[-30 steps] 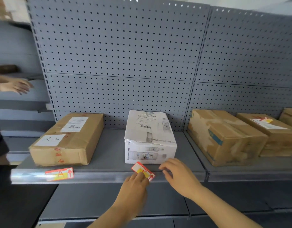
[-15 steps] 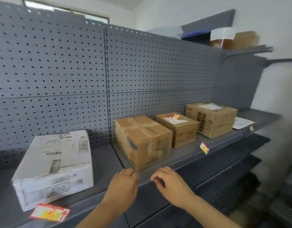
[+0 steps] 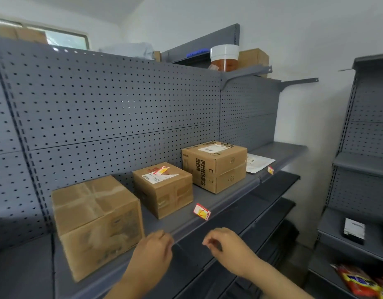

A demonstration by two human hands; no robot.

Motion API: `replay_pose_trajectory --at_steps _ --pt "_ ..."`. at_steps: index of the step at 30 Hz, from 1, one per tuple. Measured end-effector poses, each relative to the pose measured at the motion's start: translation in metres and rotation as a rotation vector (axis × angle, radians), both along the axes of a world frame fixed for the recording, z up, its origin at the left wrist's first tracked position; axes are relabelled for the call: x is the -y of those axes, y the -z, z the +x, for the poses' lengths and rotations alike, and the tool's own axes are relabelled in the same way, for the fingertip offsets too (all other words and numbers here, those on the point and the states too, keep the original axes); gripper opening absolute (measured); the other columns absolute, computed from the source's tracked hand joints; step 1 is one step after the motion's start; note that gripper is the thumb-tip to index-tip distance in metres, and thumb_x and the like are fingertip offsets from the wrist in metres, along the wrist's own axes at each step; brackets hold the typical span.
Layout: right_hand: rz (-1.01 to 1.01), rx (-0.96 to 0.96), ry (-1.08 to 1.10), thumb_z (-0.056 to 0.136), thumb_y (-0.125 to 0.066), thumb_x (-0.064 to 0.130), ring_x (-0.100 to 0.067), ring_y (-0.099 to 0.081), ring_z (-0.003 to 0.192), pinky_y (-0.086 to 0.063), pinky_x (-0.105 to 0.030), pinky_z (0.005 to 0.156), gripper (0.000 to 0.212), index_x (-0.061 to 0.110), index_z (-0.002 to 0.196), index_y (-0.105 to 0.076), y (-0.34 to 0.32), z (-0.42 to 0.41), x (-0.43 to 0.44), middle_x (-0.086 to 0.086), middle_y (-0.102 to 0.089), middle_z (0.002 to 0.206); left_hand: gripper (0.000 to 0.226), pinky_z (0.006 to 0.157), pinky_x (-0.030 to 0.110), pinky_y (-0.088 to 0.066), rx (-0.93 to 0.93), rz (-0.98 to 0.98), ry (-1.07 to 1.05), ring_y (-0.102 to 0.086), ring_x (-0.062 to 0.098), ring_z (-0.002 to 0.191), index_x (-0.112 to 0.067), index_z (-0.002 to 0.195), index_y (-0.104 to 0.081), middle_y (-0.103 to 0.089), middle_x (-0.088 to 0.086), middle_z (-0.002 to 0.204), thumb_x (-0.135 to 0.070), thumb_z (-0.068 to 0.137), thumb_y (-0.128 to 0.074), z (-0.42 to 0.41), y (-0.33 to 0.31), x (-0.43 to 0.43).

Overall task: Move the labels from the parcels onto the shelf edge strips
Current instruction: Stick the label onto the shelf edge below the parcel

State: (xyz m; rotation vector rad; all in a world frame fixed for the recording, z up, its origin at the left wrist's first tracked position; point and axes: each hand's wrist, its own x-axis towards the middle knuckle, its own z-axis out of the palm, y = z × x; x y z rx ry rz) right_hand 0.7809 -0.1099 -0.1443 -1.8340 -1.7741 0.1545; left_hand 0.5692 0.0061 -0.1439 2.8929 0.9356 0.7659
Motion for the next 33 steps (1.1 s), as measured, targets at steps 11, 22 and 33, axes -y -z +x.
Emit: replay_pose_trajectory --at_steps 11,22,33 --pt "-0.088 -0.035 0.0 0.089 -0.057 0.022 -0.002 -0.053 0.089 -0.048 -0.022 0.082 0.014 0.033 0.094 -0.064 0.016 0.089 -0.066 0.012 -0.063 0.096 0.006 0.045 0.026 -0.04 -0.073 -0.023 -0.043 -0.058 0.014 0.053 -0.028 0.064 -0.056 -0.058 -0.009 0.062 -0.027 0.068 -0.06 0.076 0.011 -0.072" --pt "-0.067 0.012 -0.064 0.087 -0.063 0.026 -0.005 -0.049 0.101 -0.046 -0.026 0.089 0.024 0.027 0.111 -0.06 0.02 0.131 -0.153 0.01 -0.058 0.107 0.02 0.081 0.023 -0.043 -0.189 -0.091 -0.108 -0.054 0.011 0.095 -0.029 0.104 -0.062 -0.06 -0.007 0.11 -0.03 0.093 -0.044 0.142 0.003 -0.117" --pt "-0.112 0.149 -0.34 0.087 -0.059 0.016 -0.006 -0.047 0.083 -0.045 -0.028 0.075 0.01 0.023 0.083 -0.053 0.026 0.134 -0.184 0.007 -0.047 0.094 0.014 0.065 0.03 -0.043 -0.069 -0.048 -0.25 -0.057 0.019 0.076 -0.021 0.085 -0.056 -0.06 -0.002 0.086 -0.025 0.089 -0.043 0.102 0.009 -0.086"
